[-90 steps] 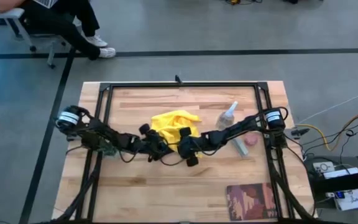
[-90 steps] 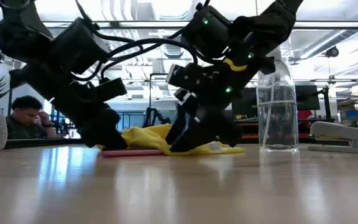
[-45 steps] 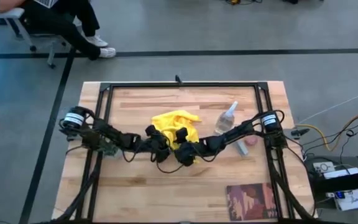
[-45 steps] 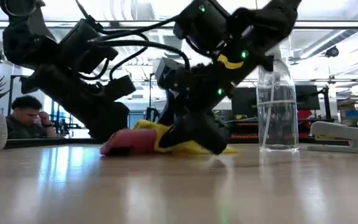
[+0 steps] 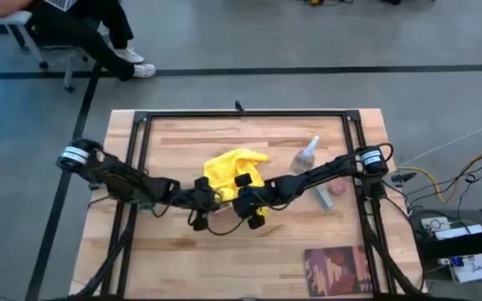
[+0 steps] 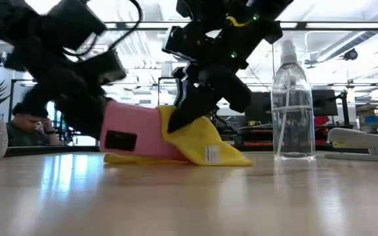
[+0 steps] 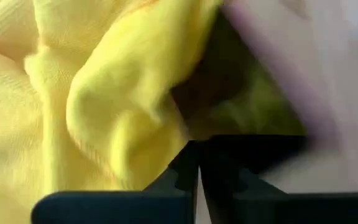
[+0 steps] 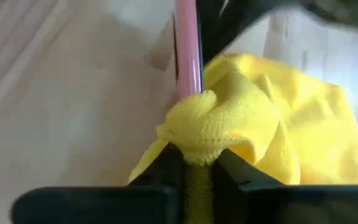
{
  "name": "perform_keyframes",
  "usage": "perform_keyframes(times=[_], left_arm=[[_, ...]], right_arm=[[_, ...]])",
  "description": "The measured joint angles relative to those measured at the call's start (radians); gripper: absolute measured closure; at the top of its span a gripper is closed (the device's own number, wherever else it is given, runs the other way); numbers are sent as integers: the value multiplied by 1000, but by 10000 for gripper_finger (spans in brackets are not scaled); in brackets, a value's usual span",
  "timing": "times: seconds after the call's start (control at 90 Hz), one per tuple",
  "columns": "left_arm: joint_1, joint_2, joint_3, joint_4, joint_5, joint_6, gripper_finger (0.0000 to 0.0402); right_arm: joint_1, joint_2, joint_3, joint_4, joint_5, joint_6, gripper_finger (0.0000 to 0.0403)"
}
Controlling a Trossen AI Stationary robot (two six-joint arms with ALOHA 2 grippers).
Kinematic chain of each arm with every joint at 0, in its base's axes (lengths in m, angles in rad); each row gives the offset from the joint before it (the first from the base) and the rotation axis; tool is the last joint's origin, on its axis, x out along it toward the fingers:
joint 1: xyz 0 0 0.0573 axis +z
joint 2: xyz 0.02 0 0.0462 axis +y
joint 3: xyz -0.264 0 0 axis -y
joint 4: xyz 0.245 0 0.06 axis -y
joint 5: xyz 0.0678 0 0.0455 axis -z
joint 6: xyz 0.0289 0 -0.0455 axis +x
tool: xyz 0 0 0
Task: Apply microfiber cloth
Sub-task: Wipe the front and back of the cellphone with the yellow microfiber cloth
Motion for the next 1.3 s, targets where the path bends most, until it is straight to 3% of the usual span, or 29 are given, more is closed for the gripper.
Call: perform_keyframes(times=[0.211, 0.367, 0.478, 0.678, 0.9, 1.0, 1.078, 1.3], left_arm=[[-56, -116, -34, -25, 9, -73, 393], [-78, -127, -82, 84, 14, -146, 343], [-86, -77, -131, 295, 9, -176, 286], [-84, 35, -171, 420, -48, -218, 188], [-81, 205, -138, 618, -82, -204, 135], [-77, 268, -106, 617, -98, -195, 142], [-79, 290, -94, 613, -88, -192, 170], [-80, 305, -85, 590, -72, -203, 332]], right_arm=[[-24, 2, 50, -101, -112, 87, 389], [-68, 2, 63, -148, -281, 205, 389], [-84, 2, 59, -155, -333, 257, 389], [-89, 2, 57, -147, -379, 279, 387], [-84, 4, 56, -130, -393, 290, 374], [-83, 4, 56, -120, -391, 284, 372], [-83, 4, 56, -123, -383, 273, 371], [-82, 4, 56, -135, -364, 219, 369]])
